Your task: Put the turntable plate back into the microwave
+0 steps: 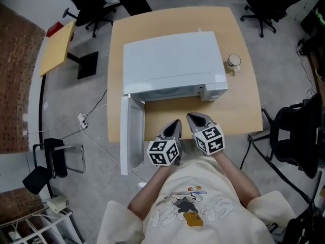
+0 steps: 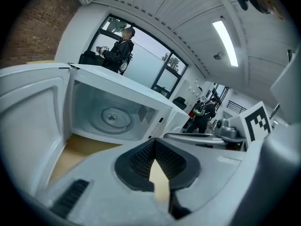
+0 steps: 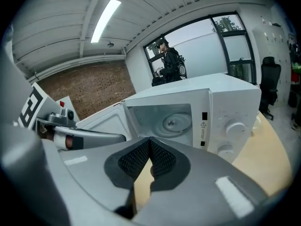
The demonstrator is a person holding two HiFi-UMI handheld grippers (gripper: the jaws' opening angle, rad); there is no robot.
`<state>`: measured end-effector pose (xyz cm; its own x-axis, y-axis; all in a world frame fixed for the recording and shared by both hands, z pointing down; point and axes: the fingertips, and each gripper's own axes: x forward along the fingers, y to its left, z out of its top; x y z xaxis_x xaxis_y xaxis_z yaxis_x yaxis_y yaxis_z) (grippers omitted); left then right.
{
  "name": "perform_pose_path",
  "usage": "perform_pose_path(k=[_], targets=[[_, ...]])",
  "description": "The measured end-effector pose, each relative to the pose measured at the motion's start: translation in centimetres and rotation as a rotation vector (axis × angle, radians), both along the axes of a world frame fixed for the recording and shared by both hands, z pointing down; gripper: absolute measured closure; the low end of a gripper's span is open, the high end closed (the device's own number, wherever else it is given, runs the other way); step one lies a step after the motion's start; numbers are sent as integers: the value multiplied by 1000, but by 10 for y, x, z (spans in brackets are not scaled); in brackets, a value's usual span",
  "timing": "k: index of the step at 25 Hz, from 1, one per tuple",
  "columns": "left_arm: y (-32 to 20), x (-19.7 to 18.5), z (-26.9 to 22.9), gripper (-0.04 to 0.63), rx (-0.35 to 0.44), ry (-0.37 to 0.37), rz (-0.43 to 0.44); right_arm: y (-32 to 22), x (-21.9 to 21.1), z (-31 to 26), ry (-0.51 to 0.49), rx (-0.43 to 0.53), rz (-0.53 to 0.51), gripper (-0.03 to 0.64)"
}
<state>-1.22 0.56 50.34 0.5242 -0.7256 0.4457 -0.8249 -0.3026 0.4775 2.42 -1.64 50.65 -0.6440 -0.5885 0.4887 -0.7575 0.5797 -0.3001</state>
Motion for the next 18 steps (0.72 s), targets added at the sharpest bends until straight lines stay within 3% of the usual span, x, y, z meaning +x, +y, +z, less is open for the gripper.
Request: perform_pose_path(k=[8, 18], targets=[[10, -11, 13, 594, -59, -3, -48, 11, -12, 9, -13, -43, -47, 611], [15, -13, 13, 594, -56, -9, -61, 19, -17, 9, -3, -41, -68, 611]])
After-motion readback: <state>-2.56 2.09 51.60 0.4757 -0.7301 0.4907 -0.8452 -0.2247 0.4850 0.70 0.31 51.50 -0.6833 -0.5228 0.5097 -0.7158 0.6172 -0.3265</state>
